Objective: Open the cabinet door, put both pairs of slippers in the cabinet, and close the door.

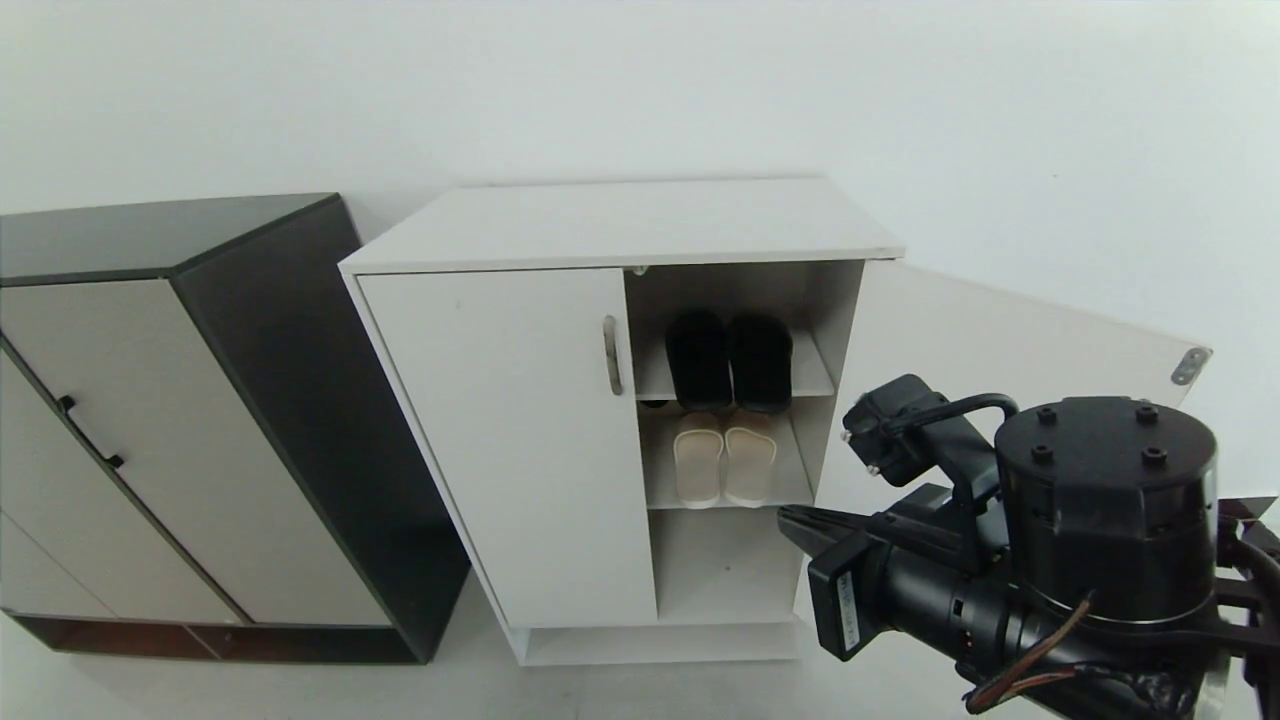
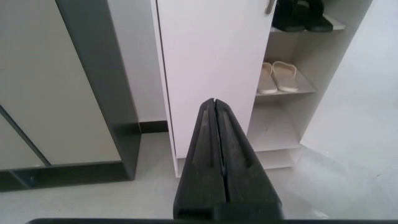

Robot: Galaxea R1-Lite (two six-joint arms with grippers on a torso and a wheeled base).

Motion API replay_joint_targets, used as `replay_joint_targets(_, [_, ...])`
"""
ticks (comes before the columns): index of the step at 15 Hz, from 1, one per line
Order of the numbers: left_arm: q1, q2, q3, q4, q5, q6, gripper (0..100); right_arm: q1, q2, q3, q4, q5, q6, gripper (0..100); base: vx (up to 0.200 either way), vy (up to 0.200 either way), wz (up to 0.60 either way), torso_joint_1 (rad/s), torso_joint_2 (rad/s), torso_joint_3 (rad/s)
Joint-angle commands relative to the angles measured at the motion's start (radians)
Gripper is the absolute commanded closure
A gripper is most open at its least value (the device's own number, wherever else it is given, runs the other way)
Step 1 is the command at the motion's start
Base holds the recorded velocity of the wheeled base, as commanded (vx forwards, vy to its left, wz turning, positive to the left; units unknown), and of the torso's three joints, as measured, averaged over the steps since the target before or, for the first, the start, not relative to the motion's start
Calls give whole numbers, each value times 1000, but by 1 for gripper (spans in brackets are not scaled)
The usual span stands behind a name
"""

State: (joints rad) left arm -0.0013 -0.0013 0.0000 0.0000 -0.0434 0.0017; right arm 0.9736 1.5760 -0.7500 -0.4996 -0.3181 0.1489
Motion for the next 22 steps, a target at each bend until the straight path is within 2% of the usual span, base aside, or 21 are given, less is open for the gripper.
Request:
replay_joint_targets(1, [0, 1, 0, 0, 0, 0, 100, 2, -14, -5, -1, 1, 0, 100, 0, 0, 0, 173, -476, -310])
replay_joint_targets(19, [0, 1, 0, 0, 0, 0, 100, 0, -11, 3, -2, 5, 1, 100, 0, 0, 0, 219, -524, -306])
replay_joint_targets(22, [0, 1, 0, 0, 0, 0, 100, 0, -8, 9, -2, 7, 0, 100, 0, 0, 0, 50, -98, -50])
